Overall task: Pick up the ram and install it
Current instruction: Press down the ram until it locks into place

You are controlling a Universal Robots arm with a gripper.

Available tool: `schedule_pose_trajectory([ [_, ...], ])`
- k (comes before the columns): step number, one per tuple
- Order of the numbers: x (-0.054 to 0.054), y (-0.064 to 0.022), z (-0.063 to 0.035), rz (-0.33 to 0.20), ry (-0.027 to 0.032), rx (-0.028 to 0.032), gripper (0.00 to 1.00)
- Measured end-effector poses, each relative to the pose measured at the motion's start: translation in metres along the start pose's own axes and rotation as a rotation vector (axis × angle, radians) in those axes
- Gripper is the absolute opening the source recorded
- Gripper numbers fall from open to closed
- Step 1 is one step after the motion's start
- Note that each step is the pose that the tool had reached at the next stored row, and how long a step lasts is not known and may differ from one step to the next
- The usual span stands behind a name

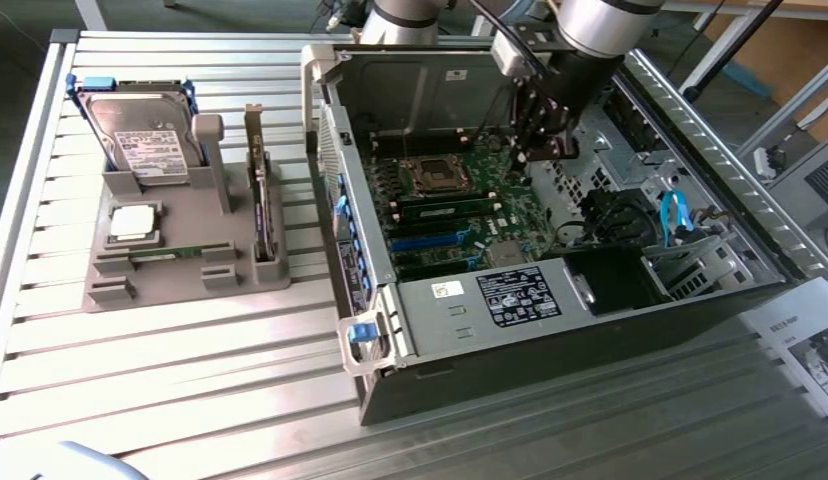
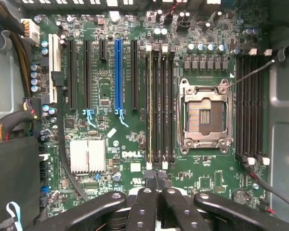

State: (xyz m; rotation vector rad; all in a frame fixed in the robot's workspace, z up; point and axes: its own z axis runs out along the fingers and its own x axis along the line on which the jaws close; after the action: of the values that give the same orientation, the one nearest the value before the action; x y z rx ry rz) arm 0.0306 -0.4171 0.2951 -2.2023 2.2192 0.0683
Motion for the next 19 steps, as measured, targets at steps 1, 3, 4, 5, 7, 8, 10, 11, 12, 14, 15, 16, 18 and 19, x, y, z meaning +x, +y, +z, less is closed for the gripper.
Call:
schedule_pose_trajectory([
  [1,0.0,0.0,0.0012,0.0,0.0001,0.0,0.1],
  [3,0.0,-0.0001,0.0037,0.0,0.0003,0.0,0.1],
  [4,0.0,-0.0001,0.0048,0.0,0.0003,0.0001,0.1],
  [5,0.0,-0.0001,0.0059,0.0,0.0003,0.0,0.1],
  [7,0.0,-0.0002,0.0083,0.0,0.0003,0.0,0.1],
  [8,0.0,-0.0002,0.0094,0.0,0.0003,0.0,0.1],
  [10,0.001,-0.0003,0.0127,0.0,0.0003,0.0,0.1],
  [11,0.001,-0.0003,0.0136,0.0,0.0003,0.0,0.1],
  [12,0.001,-0.0003,0.0147,0.0,0.0003,0.0001,0.1],
  [14,0.001,-0.0004,0.0178,0.0,0.0004,0.0,0.1],
  [15,0.001,-0.0004,0.019,0.0,0.0004,0.0,0.1],
  [16,0.001,-0.0004,0.0201,0.0,0.0004,0.0,0.1],
  [18,0.001,-0.0005,0.0236,0.0,0.0003,0.0,0.1],
  [19,0.001,-0.0005,0.0247,0.0,0.0003,0.0,0.1],
])
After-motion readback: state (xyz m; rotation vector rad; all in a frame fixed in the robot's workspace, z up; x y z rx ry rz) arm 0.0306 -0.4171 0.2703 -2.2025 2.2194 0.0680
